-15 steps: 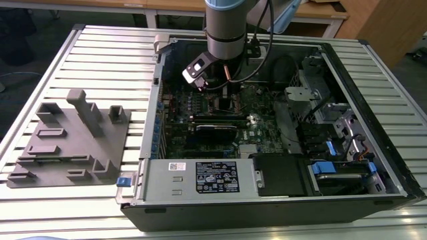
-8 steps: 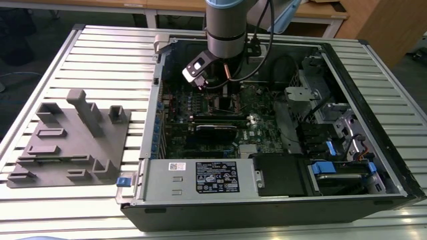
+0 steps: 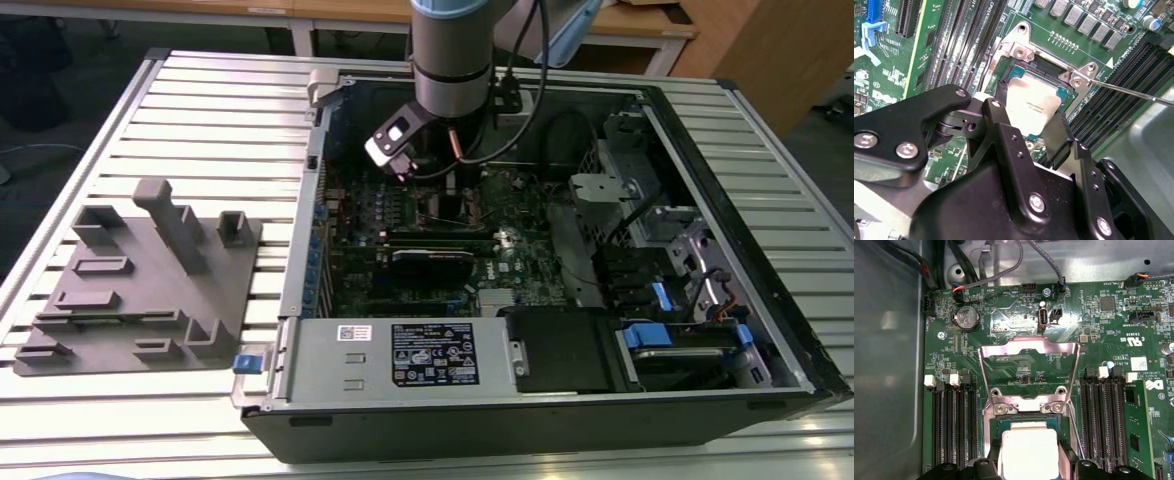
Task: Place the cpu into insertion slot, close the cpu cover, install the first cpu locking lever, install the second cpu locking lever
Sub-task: 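Place the cpu into insertion slot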
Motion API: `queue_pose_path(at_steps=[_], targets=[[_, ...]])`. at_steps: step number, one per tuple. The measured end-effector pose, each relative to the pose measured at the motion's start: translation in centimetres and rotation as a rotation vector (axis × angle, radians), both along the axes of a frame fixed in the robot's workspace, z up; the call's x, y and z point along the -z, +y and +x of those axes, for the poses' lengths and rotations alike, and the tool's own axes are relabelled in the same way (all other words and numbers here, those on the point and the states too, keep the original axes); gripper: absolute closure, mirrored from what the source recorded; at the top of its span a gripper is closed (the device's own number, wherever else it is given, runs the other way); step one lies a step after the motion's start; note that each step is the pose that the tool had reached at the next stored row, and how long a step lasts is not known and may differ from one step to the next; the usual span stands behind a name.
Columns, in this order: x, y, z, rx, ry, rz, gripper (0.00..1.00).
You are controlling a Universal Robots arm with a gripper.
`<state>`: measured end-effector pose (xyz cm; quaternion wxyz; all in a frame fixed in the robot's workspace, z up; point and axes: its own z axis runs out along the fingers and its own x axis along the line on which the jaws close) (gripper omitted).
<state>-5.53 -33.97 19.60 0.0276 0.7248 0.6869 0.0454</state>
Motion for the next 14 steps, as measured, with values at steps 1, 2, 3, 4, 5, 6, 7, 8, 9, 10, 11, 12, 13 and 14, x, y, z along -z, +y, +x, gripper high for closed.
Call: queue_pose_path(at_steps=[1, 2, 3, 4, 5, 6, 7, 8, 9, 10, 11, 12, 13, 14], targets=[[0.03, 0.0, 0.0, -0.003, 0.0, 0.0, 0.47], [0.05, 0.0, 0.0, -0.005, 0.0001, -0.0001, 0.47], [0.07, 0.0, 0.0, -0.006, 0.0001, -0.0001, 0.47], [0.08, 0.0, -0.01, -0.006, 0.0002, -0.0001, 0.47], [0.11, -0.01, -0.04, -0.006, 0.0001, -0.0002, 0.47], [0.13, -0.02, -0.07, -0.006, 0.0002, -0.0004, 0.47], [0.17, -0.02, -0.1, -0.006, 0.0002, -0.0005, 0.47], [0.21, -0.02, -0.13, -0.006, 0.0003, -0.0005, 0.47], [0.26, -0.02, -0.17, -0.006, 0.0003, -0.0005, 0.47], [0.29, -0.02, -0.21, -0.006, 0.0002, -0.0003, 0.47], [0.3, -0.02, -0.24, -0.006, 0.0002, -0.0002, 0.47], [0.31, -0.02, -0.29, -0.006, 0.0, -0.0001, 0.47], [0.32, -0.01, -0.36, -0.006, -0.0001, 0.0004, 0.47], [0.32, -0.01, -0.43, -0.006, -0.0001, 0.0003, 0.47]])
